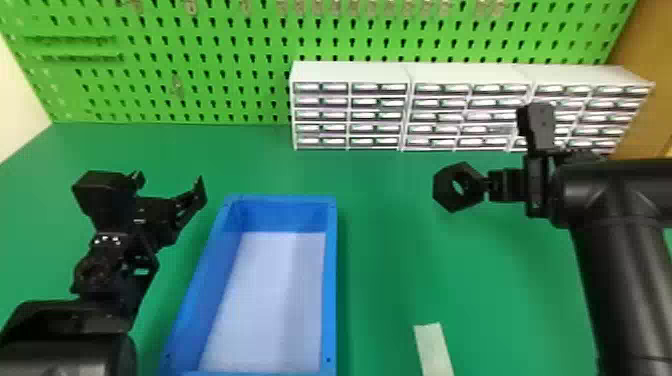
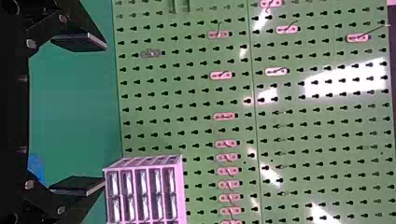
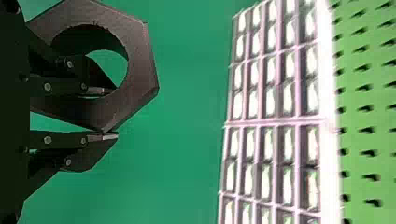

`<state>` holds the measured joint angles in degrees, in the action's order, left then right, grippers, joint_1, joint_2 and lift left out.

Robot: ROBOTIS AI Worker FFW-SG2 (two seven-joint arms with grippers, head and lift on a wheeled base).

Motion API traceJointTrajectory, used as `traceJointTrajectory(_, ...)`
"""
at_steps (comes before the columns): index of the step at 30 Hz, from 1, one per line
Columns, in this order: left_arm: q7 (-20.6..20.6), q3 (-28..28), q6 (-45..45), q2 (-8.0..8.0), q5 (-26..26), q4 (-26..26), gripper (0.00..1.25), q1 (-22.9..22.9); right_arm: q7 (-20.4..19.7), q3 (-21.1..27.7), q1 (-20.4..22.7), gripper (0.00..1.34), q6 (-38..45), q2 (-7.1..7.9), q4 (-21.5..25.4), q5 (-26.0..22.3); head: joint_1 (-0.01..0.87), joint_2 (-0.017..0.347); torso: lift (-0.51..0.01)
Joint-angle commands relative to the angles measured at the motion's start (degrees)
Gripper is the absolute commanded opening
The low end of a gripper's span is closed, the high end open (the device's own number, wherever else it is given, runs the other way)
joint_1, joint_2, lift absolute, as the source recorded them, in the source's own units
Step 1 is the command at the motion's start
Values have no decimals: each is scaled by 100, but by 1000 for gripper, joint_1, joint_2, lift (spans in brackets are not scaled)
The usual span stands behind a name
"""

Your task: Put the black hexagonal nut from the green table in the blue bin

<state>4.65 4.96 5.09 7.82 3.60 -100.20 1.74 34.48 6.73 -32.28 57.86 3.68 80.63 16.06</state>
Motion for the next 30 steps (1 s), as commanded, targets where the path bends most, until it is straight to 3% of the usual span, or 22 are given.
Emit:
traceJointTrajectory(1,0,-13,0,0,0,0,999,-7,-2,75,195,285,32,-16,498,-516,686,52,-97)
traceJointTrajectory(15,0,-13,-8,0,9,-35,999,-24,-2,-277,556,285,111,-34,1526,-1659,686,52,-97)
traceJointTrajectory(30,0,-31,-8,0,-35,-97,999,-33,-2,-1736,494,285,76,-43,1684,-2195,686,52,-97)
